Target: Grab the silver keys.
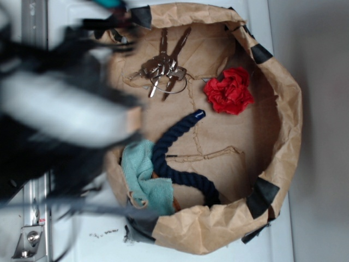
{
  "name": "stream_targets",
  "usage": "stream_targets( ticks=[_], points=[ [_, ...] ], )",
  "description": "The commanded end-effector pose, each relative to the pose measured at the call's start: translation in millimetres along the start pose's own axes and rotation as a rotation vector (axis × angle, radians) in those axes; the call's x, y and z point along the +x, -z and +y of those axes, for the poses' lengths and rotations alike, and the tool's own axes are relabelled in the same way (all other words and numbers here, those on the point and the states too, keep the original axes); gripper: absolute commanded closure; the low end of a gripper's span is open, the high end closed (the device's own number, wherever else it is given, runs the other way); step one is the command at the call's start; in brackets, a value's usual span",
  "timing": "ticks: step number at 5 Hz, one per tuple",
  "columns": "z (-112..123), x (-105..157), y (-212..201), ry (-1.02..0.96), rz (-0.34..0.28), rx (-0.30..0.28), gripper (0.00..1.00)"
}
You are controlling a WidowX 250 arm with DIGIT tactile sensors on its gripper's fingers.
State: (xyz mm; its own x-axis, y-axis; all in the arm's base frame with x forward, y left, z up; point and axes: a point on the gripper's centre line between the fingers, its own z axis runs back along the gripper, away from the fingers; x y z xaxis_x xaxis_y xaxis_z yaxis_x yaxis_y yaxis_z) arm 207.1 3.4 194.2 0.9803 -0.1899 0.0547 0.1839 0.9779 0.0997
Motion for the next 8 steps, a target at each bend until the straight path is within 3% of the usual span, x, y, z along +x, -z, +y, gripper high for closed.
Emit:
stream_targets(
  ticks=[1, 2, 3, 4, 5, 6, 8],
  points=[
    [4.3, 5.6, -10.7, -0.013, -0.045, 0.004, 0.0],
    [4.3, 5.6, -10.7, -0.013, -0.045, 0.004, 0.0],
    [5.5, 33.1, 41.3, -0.075, -0.016, 0.106, 0.0],
    [13.5, 54.8, 95.0, -0.029, 0.016, 0.003, 0.0],
    [8.4, 56.1, 116.6, 0.009, -0.015, 0.005, 0.0],
    [16.1, 44.8, 135.6, 0.074, -0.089, 0.036, 0.0],
    [21.4, 26.6, 147.4, 0.108, -0.048, 0.051, 0.0]
  ],
)
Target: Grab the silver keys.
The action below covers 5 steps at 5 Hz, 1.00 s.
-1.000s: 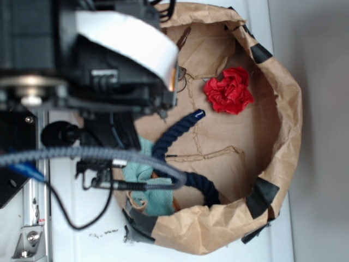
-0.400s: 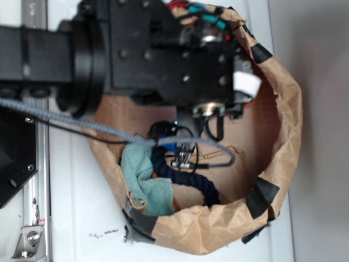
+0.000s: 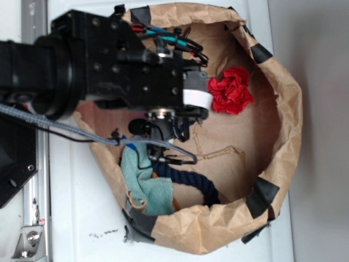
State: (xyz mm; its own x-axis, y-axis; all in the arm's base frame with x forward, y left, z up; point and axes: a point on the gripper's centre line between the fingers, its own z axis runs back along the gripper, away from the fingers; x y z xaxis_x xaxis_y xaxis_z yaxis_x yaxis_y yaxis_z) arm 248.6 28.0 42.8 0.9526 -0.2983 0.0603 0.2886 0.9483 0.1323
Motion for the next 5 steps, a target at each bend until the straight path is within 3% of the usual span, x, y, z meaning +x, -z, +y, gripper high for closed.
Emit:
stream_targets(
  ticks=[1, 4, 5],
  points=[
    [10.0, 0.2, -8.4, -0.02, -0.026, 0.038, 0.0],
    [12.5, 15.1, 9.9, -0.052, 0.044, 0.045, 0.0],
    [10.1, 23.2, 20.7, -0.055, 0.077, 0.054, 0.59]
  ],
)
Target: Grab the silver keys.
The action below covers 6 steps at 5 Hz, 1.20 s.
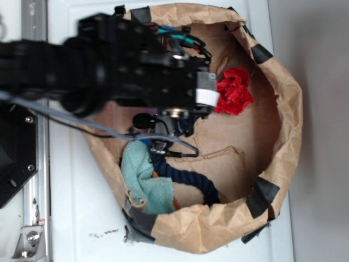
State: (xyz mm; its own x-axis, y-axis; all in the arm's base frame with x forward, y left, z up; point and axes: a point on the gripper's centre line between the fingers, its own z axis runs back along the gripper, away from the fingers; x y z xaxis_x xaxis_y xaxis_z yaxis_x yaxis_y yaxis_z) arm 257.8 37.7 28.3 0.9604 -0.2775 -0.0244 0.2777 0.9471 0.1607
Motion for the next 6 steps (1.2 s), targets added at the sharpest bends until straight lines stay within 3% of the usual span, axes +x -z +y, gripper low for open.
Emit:
stream_targets(
  ticks=[1, 5, 6],
  points=[
    [-1.8, 13.4, 0.0, -0.042, -0.03, 0.018, 1.0],
    [6.9, 6.8, -17.2, -0.049, -0.079, 0.011, 1.0],
    [17.1, 3.5, -50.6, -0.113, -0.136, 0.022, 1.0]
  ],
)
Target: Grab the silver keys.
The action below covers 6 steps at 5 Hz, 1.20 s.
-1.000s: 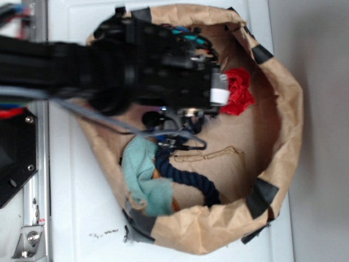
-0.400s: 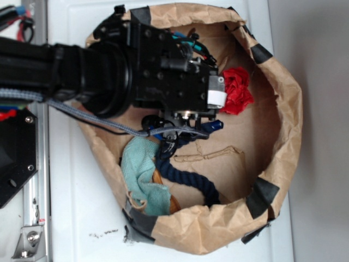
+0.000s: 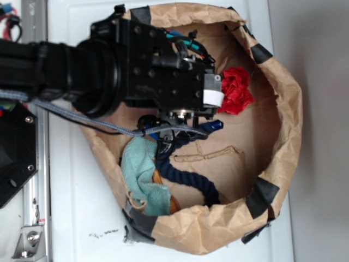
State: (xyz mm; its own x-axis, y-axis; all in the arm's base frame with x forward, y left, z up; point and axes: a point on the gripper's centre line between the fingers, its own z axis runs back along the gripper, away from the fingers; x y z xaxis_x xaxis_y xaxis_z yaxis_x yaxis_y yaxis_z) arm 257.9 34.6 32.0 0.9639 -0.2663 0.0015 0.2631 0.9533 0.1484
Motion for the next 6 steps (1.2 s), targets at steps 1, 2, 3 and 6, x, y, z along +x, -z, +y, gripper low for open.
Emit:
stream_targets(
  ticks=[1, 2, 3, 6],
  points=[
    [27.8, -2.3, -93.9, -0.221, -0.152, -0.099, 1.0],
    [27.3, 10.1, -142.1, -0.274, -0.056, -0.268, 1.0],
    [15.9, 19.4, -193.5, -0.24, -0.031, -0.217, 1.0],
    [-30.4, 10.3, -208.3, -0.177, -0.07, -0.235, 1.0]
  ],
)
